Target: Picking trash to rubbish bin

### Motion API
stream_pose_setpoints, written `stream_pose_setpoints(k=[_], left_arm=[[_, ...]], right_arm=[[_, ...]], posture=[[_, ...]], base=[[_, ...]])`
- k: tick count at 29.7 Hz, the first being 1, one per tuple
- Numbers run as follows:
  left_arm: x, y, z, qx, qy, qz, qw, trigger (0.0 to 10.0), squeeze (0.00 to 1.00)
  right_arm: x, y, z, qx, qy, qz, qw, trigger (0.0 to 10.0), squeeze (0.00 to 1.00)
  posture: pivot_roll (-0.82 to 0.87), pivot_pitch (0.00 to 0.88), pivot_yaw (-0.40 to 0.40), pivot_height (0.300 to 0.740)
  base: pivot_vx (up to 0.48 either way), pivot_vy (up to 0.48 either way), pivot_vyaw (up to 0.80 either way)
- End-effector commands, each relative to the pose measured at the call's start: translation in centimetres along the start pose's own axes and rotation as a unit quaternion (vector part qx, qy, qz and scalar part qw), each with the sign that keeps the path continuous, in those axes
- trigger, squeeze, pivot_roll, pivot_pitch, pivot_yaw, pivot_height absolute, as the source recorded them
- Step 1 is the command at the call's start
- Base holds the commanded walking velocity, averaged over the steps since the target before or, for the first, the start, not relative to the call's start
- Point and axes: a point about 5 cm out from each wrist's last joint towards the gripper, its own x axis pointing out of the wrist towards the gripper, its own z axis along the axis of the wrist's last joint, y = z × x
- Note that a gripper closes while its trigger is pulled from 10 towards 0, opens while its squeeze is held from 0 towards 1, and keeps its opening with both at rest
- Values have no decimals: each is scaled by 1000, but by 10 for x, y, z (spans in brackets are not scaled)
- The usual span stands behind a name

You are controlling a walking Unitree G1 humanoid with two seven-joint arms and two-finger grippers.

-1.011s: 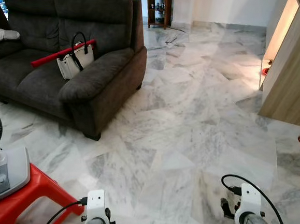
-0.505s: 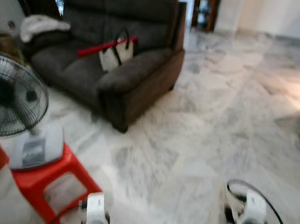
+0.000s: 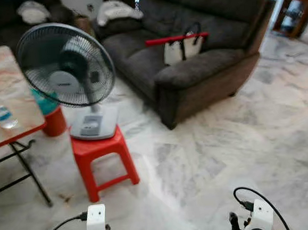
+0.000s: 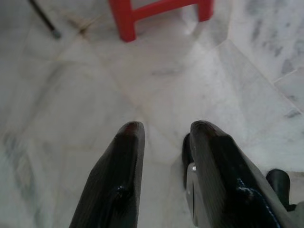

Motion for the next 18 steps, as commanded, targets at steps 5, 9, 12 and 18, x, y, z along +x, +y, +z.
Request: stream_pose_setpoints(k=[5,9,12,18], left_arm=[[-1,3,-4,13,8,1,1000,10000,0],[-1,4,-5,14,9,2,1000,10000,0],[-1,4,-5,13,9,1,1000,10000,0],[-1,3,-5,15,9,-2,1000,10000,0]], right_arm=[[0,-1,2,4,-3,-1,1000,10000,0],[0,-1,1,2,-2,0,1000,10000,0],[0,0,1,0,-1,0,1000,10000,0],[0,0,0,0,1,1,1000,10000,0]], posture=[[-80,0,-18,740],[-78,0,-19,740],[-76,0,-19,740],[-78,0,-14,740]], base=[[0,0,800],[0,0,800],[0,0,800],[0,0,800]])
